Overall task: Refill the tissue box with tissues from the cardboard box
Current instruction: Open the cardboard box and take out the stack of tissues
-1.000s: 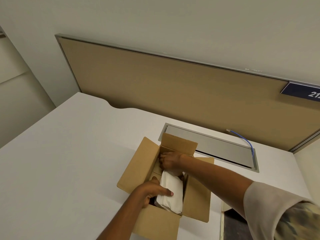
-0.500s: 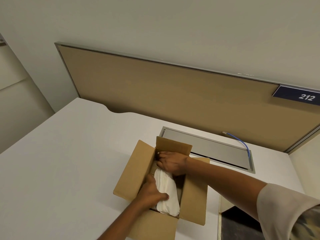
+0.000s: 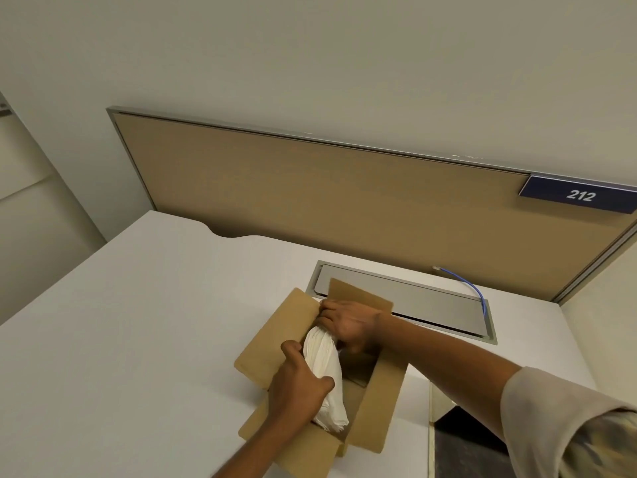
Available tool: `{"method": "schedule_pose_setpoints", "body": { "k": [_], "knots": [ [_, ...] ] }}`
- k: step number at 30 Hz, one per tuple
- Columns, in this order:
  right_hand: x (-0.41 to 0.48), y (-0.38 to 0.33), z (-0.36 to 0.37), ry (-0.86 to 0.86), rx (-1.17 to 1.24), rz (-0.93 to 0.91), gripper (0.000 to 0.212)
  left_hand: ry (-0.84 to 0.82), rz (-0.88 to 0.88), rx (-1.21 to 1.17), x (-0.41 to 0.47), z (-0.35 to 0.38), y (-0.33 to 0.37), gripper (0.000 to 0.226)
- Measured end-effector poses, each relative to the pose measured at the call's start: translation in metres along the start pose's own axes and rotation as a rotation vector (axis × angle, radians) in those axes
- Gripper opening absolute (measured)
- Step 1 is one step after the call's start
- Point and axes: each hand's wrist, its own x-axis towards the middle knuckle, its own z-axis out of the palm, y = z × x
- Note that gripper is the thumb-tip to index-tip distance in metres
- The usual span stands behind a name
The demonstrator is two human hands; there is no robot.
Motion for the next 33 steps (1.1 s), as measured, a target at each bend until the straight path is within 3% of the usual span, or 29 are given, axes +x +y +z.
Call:
{"method": "schedule_pose_setpoints", "body": {
  "k": [6,11,17,22,25,27,29,33],
  "knots": [
    [-0.015,0.003,-0.012,0.147,0.088,0.098,0.069,0.032,0.003,0.097,-0.003,-0.022,0.011,0.078],
    [-0.031,-0.004,-0.044,0.134,0.238,0.223,0.07,-0.009,0.014,0.06,0.001,-0.064,0.017,0.073],
    [-0.079,-0.023,-0.082,-0.005,0.567,0.387,0.057,-0.35,0.011,-0.351,-0.005,-0.118,0.03,0.054],
    [-0.132,-0.036,-0.111,-0.028,0.783,0.574,0.045,-0.266,0.077,-0.595,-0.025,-0.11,0.047,0.041],
    [-0.172,-0.047,-0.119,0.018,1.0,0.728,0.037,-0.191,0.157,-0.725,-0.041,-0.094,0.063,0.059],
    [-0.199,-0.057,-0.123,0.059,1.155,0.83,0.034,-0.187,0.309,-0.7,-0.053,-0.087,0.075,0.075],
    [-0.226,-0.067,-0.124,0.082,1.258,0.911,0.039,-0.258,0.446,-0.67,-0.064,-0.079,0.087,0.086],
    [-0.273,-0.092,-0.12,0.083,1.341,1.019,0.036,-0.387,0.524,-0.566,-0.075,-0.059,0.103,0.109]
  ]
}}
